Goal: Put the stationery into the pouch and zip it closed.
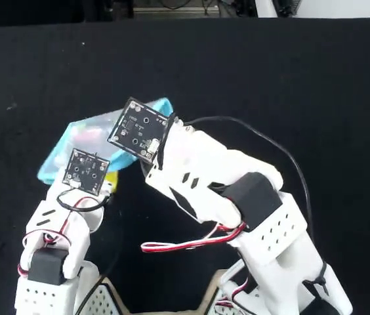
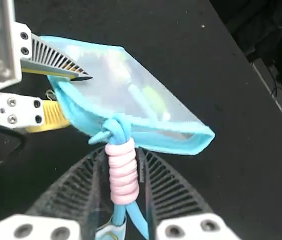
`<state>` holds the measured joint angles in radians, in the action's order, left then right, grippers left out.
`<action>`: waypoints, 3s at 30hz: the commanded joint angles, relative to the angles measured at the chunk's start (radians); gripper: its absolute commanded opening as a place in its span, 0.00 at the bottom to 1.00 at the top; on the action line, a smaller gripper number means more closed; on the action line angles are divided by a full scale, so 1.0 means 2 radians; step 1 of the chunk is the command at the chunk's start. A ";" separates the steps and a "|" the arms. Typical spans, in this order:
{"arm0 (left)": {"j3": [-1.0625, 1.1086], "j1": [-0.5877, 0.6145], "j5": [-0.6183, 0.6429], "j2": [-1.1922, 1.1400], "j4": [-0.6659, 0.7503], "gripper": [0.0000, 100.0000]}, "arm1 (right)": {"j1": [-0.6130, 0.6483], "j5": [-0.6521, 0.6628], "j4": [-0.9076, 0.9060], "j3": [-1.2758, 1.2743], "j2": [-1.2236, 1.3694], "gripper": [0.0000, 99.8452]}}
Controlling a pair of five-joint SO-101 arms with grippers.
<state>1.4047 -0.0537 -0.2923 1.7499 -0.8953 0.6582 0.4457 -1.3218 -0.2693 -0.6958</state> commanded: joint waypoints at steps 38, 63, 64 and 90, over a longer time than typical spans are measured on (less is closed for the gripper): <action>-0.122 -0.010 -0.002 0.005 -0.189 0.03 | 0.008 -0.078 0.053 -0.059 -0.003 0.16; -0.120 -0.010 0.002 0.005 -0.190 0.03 | 0.049 -0.130 0.295 -0.339 -0.217 0.11; -0.120 -0.010 0.002 0.005 -0.190 0.03 | 0.049 -0.130 0.295 -0.336 -0.217 0.11; -0.106 -0.010 0.002 0.005 -0.188 0.03 | 0.048 -0.071 0.232 -0.234 -0.148 0.21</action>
<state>1.1653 -0.0721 -0.2877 1.7683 -1.2620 0.7457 0.2770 -0.8401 -0.8216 -1.0380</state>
